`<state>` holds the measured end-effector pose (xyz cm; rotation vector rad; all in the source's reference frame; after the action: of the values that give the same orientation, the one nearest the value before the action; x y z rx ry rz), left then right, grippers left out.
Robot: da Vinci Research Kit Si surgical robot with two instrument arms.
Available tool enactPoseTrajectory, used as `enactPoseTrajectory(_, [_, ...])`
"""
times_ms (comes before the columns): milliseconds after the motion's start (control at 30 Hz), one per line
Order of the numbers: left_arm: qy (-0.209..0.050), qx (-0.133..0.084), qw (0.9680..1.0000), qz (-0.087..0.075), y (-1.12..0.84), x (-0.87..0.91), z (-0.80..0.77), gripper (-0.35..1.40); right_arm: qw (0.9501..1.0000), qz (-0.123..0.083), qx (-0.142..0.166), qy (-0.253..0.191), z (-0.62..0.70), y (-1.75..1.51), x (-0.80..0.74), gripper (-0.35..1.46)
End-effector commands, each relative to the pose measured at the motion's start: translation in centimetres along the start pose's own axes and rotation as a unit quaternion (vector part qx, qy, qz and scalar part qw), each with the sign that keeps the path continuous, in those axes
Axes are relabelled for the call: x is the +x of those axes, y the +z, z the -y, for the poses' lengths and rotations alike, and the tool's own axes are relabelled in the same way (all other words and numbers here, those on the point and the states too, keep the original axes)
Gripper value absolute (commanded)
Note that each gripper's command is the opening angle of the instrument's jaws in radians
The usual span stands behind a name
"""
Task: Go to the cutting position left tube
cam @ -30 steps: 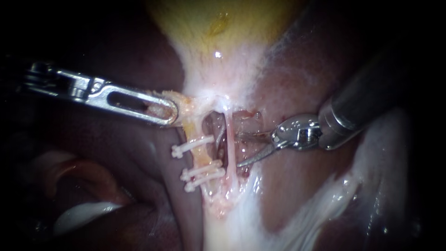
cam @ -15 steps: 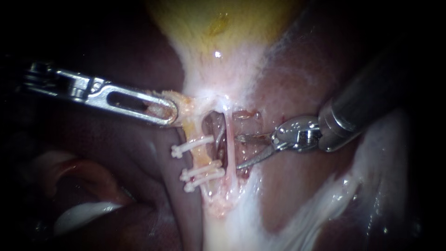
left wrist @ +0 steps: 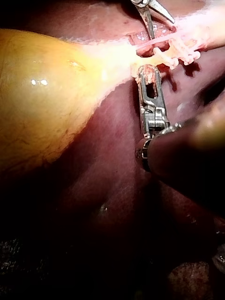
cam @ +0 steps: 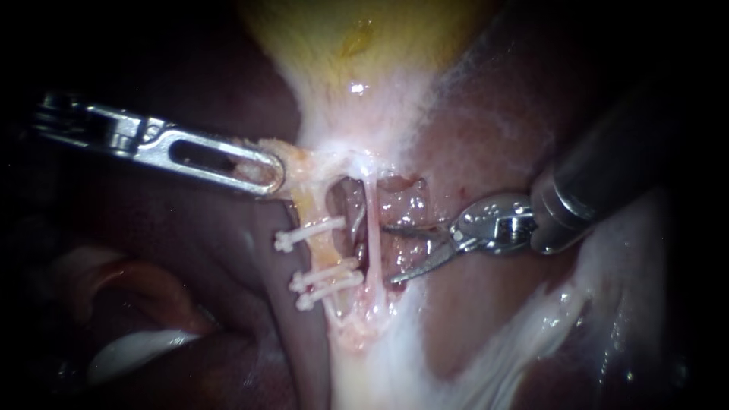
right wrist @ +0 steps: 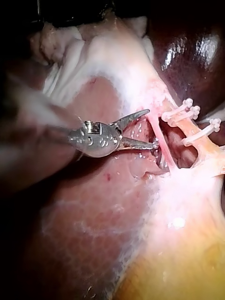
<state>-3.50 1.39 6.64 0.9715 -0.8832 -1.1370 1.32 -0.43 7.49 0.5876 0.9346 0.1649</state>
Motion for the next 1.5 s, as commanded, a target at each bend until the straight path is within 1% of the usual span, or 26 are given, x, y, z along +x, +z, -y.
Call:
enactPoseTrajectory(33, [0.000,0.000,1.0000,0.000,0.01,0.00,0.00,-0.35,1.0000,0.000,0.000,0.000,0.01,-0.01,0.01,1.30])
enactPoseTrajectory(267, [0.000,0.000,1.0000,0.000,0.01,0.00,0.00,-0.35,1.0000,-0.006,0.002,0.001,0.06,-0.01,0.07,1.30])
enactPoseTrajectory(367, [0.000,0.000,1.0000,0.000,0.00,-0.01,0.00,-0.35,0.9999,-0.013,0.003,0.002,0.07,-0.01,0.12,1.30])
enactPoseTrajectory(533, [0.000,0.001,1.0000,0.001,0.00,-0.01,0.00,-0.35,0.9998,-0.018,0.004,0.003,0.10,-0.04,0.19,1.30])
enactPoseTrajectory(667, [0.000,0.001,1.0000,0.001,0.01,-0.01,0.00,-0.35,0.9997,-0.023,0.006,0.004,0.11,-0.05,0.23,1.30])
enactPoseTrajectory(900, [-0.001,0.000,1.0000,0.002,0.02,0.00,0.02,-0.35,0.9997,-0.023,0.007,0.005,0.09,0.01,0.26,1.30])
enactPoseTrajectory(1033, [-0.001,0.000,1.0000,0.002,0.02,0.01,0.05,-0.35,0.9997,-0.023,0.008,0.008,0.07,0.08,0.27,1.30])
enactPoseTrajectory(1267, [-0.001,-0.001,1.0000,0.003,0.04,0.02,0.08,-0.35,0.9994,-0.022,0.018,0.017,0.05,0.35,0.23,1.30])
enactPoseTrajectory(1400, [-0.001,-0.001,1.0000,0.003,0.05,0.03,0.09,-0.35,0.9993,-0.022,0.024,0.019,0.04,0.47,0.26,1.30])
enactPoseTrajectory(1500, [0.002,-0.001,1.0000,0.004,0.05,0.03,0.10,-0.35,0.9990,-0.028,0.026,0.022,0.02,0.50,0.29,1.30])
